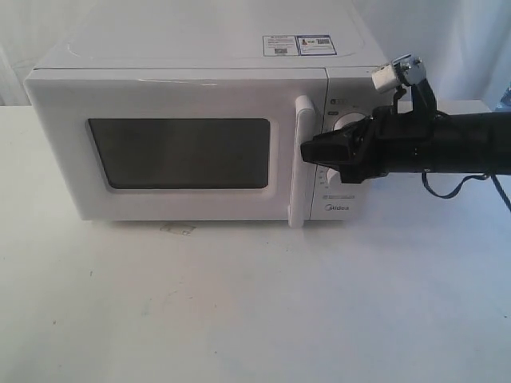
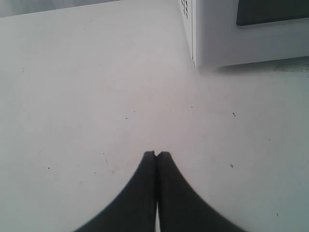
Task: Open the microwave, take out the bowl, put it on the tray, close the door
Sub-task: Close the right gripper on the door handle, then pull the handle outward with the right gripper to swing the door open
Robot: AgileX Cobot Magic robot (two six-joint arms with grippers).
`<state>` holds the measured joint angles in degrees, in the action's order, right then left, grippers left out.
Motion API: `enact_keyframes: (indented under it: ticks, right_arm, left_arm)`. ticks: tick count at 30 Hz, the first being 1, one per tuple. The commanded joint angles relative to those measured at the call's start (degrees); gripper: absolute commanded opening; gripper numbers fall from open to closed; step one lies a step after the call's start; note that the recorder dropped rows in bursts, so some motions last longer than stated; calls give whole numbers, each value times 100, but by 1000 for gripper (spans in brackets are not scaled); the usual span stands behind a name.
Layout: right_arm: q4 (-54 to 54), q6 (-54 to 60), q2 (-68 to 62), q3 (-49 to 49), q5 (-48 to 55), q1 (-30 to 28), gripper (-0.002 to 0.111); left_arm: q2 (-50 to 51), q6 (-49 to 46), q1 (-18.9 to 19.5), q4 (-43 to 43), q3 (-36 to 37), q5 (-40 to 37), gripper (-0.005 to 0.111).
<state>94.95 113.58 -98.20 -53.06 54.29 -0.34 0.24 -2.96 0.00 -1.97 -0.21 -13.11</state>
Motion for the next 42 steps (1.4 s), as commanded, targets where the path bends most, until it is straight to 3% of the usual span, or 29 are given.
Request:
enact_keyframes:
  ticks: [1, 6, 8, 20, 27, 32, 42]
  right_arm:
    - [500, 321, 213, -226, 789, 290, 32]
    - [315, 165, 493, -216, 187, 544, 55]
    - [292, 107, 542, -216, -48, 662, 59]
    - [157, -563, 750, -216, -1851, 1420, 54]
    - [2, -1767, 1373, 55, -4259, 2082, 35]
    - [73, -1790, 1296, 55, -4914, 2551, 35]
    - [73, -2146, 843, -39, -5318, 2563, 35]
  left_arm:
    - [-24, 17, -6, -17, 21, -22, 0]
    - [-24, 17, -6, -17, 21, -22, 0]
    - [-24, 17, -6, -17, 21, -22, 0]
    - [-24, 17, -6, -17, 21, -22, 0]
    - [-24, 17, -6, -17, 21, -22, 0]
    - [-24, 17, -6, -17, 21, -22, 0]
    - [-24, 17, -6, -17, 21, -22, 0]
